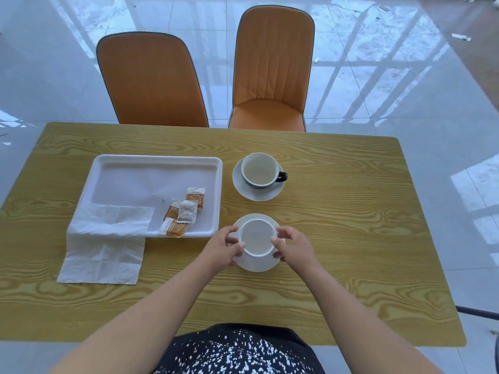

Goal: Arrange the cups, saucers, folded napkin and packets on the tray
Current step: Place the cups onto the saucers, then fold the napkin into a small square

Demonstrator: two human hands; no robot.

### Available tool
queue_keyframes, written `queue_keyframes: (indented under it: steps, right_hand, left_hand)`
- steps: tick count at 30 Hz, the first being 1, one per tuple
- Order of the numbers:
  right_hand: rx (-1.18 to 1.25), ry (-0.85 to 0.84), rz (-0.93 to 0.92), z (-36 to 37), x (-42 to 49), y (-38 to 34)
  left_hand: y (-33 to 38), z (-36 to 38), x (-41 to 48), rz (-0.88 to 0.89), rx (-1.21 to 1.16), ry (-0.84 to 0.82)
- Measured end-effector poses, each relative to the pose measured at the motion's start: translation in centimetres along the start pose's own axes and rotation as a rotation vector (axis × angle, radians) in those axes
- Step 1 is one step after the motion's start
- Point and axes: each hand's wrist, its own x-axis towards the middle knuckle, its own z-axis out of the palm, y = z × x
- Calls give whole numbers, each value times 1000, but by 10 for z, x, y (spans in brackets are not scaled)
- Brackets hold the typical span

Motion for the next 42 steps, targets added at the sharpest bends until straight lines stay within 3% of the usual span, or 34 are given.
queue_keyframes:
  steps: [9,18,31,38,42]
  right_hand:
    - [-103,181,-125,6,-21,-22]
    - [-97,310,-100,70,-47,-72]
    - [-406,-9,-206,261,-63,-108]
    - [-673,-13,-410,330,-63,-102]
    - [-879,-29,-493,346,-64,-93]
  left_hand:
    - [2,-38,-10,117,228,-21]
    - [-18,-129,-26,280,368,0]
    - [-98,-268,-63,262,538,106]
    - [-139,-307,-73,290,741,158]
    - [-161,-314,-78,390,816,228]
